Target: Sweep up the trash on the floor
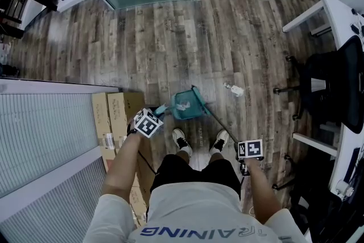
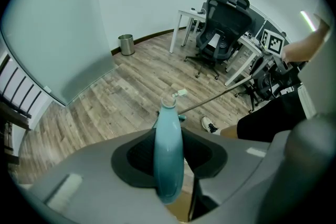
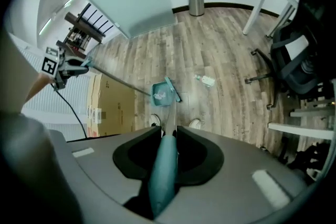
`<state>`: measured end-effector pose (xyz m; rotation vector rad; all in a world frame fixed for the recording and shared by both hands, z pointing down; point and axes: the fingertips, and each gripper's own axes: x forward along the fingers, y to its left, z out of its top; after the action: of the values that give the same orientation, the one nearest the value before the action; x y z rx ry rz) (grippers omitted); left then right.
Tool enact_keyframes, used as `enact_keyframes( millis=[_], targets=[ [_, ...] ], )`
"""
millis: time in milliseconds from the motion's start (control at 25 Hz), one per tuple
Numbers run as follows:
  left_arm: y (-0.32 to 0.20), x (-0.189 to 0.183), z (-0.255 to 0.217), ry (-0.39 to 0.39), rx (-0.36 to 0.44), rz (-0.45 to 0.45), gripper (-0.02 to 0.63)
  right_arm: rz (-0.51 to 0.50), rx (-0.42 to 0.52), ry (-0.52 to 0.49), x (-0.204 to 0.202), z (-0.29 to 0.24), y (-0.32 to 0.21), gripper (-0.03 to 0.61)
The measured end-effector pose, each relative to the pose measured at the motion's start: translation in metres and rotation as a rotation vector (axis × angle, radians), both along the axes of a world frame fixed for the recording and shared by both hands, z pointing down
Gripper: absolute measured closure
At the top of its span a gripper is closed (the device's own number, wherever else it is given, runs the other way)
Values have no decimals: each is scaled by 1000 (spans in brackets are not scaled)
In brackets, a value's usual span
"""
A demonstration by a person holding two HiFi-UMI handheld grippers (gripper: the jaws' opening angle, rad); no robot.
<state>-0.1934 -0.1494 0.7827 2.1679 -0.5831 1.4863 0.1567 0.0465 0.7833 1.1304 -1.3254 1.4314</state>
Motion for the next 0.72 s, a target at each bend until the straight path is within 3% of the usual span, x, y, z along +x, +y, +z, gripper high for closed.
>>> enact_keyframes(
  millis=[240,440,560,720],
  targets=[
    [1,-1,2,-5,-2,-10,480,174,88,145,100,-14,-26,471],
    [4,0,3,-6,-9,-11,480,294,92,284,168,5,-41,469],
    [3,0,3,-9,6,-10,482,357,56,334,190,30,-42,469],
    [8,-1,4,-26,-10,-13,483,415,15,326,190,56,-34,469]
  ],
)
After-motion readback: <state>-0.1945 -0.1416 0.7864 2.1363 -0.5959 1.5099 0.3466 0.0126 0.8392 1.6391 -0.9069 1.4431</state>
